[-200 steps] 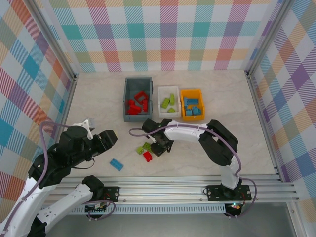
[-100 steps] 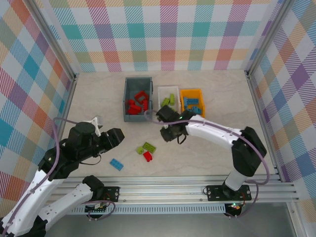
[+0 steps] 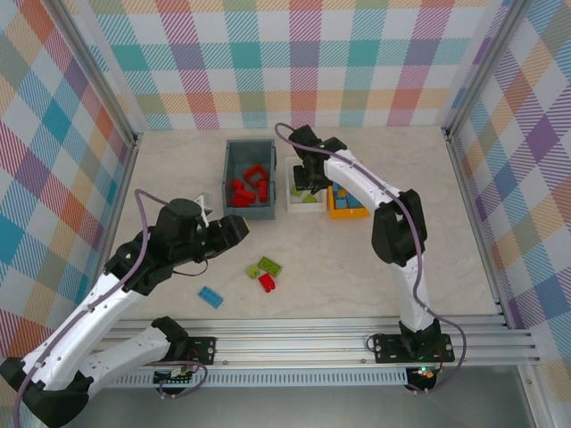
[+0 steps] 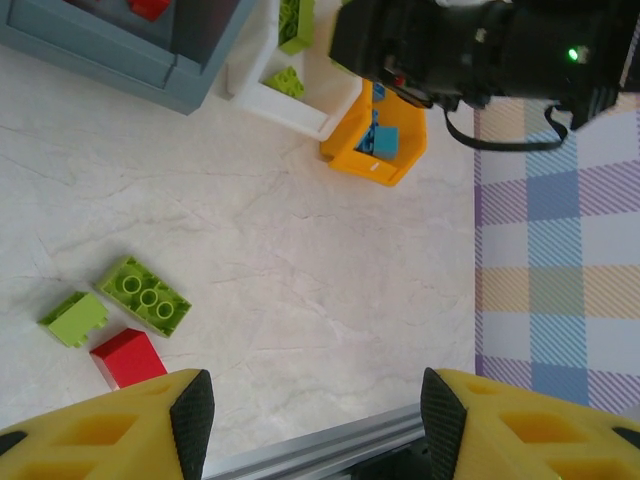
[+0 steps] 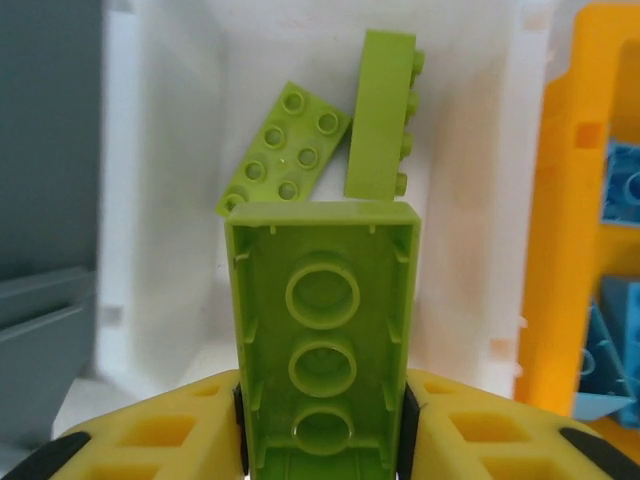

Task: Sort the legos into containers by color

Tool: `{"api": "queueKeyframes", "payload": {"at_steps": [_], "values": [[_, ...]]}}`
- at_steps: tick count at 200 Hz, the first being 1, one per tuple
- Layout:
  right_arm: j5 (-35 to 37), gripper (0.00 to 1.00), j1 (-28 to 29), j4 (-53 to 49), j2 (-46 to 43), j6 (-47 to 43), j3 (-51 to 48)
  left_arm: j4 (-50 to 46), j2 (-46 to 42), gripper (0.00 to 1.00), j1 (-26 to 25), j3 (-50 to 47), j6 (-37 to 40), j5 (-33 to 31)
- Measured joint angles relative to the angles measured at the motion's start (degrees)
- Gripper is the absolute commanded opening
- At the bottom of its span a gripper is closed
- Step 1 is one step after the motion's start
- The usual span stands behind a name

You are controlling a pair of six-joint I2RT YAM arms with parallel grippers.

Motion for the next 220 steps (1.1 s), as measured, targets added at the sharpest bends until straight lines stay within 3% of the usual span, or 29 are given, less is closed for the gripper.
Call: {"api": "queueKeyframes", "payload": {"at_steps": [37,84,101,129,160,188,220], "values": [[-0.44,0.59,0.02,-3.96,4.61,1.62,5.53,-0.5,2.86,0.59,-4.0,-0.02,-0.52,-1.18],[0.28,0.6,1.29,-3.15,-0.31,2.29,1.14,-0.81,5.05,0.61,-13.75,-4.24,-4.76,-6.27],[0.68,0.61,2.6,-0.26,-9.03,2.27,-6.71,-1.4,7.15,0.63,-18.18,-5.51,-7.96,-9.05],[-0.96,0.64,6.05,9.77,-32.33,1.75,-26.88,-1.11,13.11,0.72,-25.35,-7.43,-13.88,-13.27],[-5.99,0.67,11.45,17.73,-55.84,1.22,-45.99,1.81,22.01,0.78,-28.52,-8.24,-17.99,-15.89],[-8.07,0.67,16.06,17.84,-67.01,2.97,-56.74,3.28,28.39,0.77,-28.52,-8.26,-20.04,-17.22],[-9.03,0.67,18.6,15.58,-74.95,6.36,-61.79,3.63,33.86,0.72,-27.34,-8.48,-21.44,-17.27]]}}
